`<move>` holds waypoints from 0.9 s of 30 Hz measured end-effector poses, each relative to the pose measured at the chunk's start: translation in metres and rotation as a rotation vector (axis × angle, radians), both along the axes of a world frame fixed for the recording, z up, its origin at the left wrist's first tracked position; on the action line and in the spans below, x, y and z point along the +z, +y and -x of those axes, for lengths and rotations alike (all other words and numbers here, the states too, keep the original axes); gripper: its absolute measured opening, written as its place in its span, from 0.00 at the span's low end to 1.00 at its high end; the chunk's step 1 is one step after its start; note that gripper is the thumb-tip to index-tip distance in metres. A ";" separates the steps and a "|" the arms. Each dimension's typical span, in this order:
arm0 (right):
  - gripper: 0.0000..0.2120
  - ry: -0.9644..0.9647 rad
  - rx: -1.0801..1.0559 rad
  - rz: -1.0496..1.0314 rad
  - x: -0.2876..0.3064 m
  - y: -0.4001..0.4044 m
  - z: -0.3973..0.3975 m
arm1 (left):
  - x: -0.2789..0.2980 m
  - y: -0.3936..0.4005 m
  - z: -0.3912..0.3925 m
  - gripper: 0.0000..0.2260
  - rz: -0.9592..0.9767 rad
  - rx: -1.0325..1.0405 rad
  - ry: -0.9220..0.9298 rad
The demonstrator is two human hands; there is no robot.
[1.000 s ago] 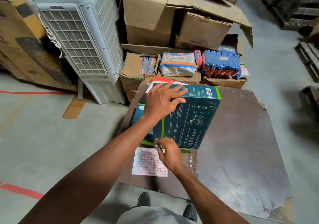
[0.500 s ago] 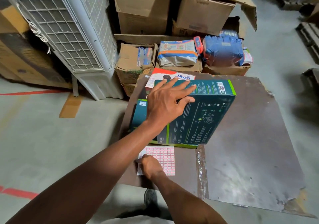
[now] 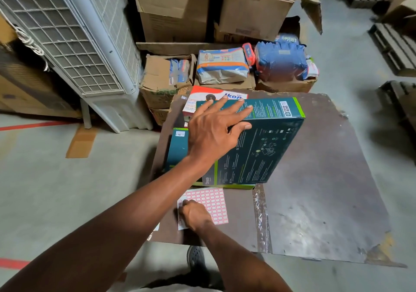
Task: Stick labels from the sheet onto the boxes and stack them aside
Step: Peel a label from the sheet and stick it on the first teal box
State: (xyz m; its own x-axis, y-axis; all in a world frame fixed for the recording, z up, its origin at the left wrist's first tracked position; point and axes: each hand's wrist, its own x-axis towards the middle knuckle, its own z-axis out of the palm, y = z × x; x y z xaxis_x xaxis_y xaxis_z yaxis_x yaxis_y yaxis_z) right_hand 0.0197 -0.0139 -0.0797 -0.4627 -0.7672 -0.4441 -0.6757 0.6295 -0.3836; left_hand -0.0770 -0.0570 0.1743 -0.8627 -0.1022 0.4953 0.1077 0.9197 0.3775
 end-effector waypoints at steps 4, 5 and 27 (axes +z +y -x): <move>0.14 -0.009 0.008 -0.002 0.003 -0.006 0.001 | -0.001 0.000 0.000 0.15 0.000 -0.004 0.008; 0.14 -0.002 0.017 -0.009 0.005 -0.007 0.002 | 0.000 -0.001 0.000 0.15 0.001 -0.002 0.007; 0.05 -0.473 -0.451 0.241 0.014 0.025 0.013 | 0.005 0.000 -0.001 0.15 0.027 0.013 -0.009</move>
State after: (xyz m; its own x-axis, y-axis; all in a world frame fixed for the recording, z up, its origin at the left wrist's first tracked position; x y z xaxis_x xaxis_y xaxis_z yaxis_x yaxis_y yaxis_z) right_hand 0.0067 0.0107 -0.0654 -0.5582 -0.6484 -0.5176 -0.0944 0.6695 -0.7368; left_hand -0.0764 -0.0574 0.1789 -0.8658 -0.1007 0.4901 0.0919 0.9309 0.3536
